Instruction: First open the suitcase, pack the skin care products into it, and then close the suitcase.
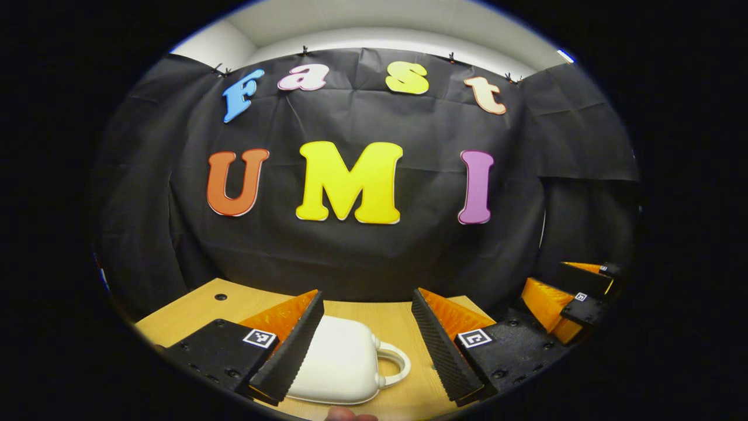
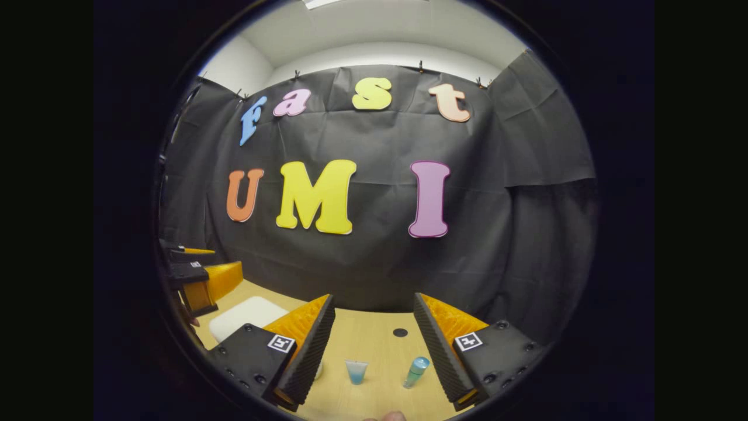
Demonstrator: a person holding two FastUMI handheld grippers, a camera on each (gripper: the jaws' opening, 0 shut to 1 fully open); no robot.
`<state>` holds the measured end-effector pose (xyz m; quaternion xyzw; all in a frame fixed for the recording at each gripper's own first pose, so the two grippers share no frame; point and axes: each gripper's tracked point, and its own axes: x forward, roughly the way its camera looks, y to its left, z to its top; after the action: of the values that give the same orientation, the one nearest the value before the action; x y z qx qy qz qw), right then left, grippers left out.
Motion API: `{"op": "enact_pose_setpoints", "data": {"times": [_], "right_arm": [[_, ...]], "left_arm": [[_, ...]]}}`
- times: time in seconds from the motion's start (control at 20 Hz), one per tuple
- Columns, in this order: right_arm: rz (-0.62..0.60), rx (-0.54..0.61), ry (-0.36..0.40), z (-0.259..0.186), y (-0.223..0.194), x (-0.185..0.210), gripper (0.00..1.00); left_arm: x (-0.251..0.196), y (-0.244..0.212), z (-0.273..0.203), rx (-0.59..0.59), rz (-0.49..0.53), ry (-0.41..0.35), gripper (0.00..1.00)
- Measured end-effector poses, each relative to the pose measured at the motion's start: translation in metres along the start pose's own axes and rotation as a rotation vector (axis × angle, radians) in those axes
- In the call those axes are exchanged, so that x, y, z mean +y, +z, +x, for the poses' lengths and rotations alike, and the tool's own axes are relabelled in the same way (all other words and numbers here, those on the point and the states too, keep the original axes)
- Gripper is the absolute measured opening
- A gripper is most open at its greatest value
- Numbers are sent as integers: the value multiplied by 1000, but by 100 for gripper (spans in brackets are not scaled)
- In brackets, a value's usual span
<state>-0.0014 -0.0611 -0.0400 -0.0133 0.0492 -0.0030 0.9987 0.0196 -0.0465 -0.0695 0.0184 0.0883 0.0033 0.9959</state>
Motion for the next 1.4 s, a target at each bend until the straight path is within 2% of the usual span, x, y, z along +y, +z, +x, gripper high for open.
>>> {"op": "enact_pose_setpoints", "data": {"times": [0.4,0.5,0.7,0.85,0.95,1.2,1.4], "right_arm": [[-20,104,-109,-17,-37,-79,81],[-13,115,-127,-17,-42,-96,81],[1,137,-121,-5,-56,-117,80],[43,170,-85,9,-73,-128,81],[55,183,-79,19,-86,-139,81],[114,220,-108,24,-97,-155,80],[124,220,-131,18,-97,-153,81]], "left_arm": [[-52,-99,26,189,422,-196,99],[-57,-130,35,257,516,-219,99],[-50,-172,52,372,659,-184,98],[-41,-202,63,463,683,-161,95],[-40,-213,68,483,729,-144,97],[-36,-224,83,512,836,-102,89],[-31,-232,93,531,860,-100,71]]}}
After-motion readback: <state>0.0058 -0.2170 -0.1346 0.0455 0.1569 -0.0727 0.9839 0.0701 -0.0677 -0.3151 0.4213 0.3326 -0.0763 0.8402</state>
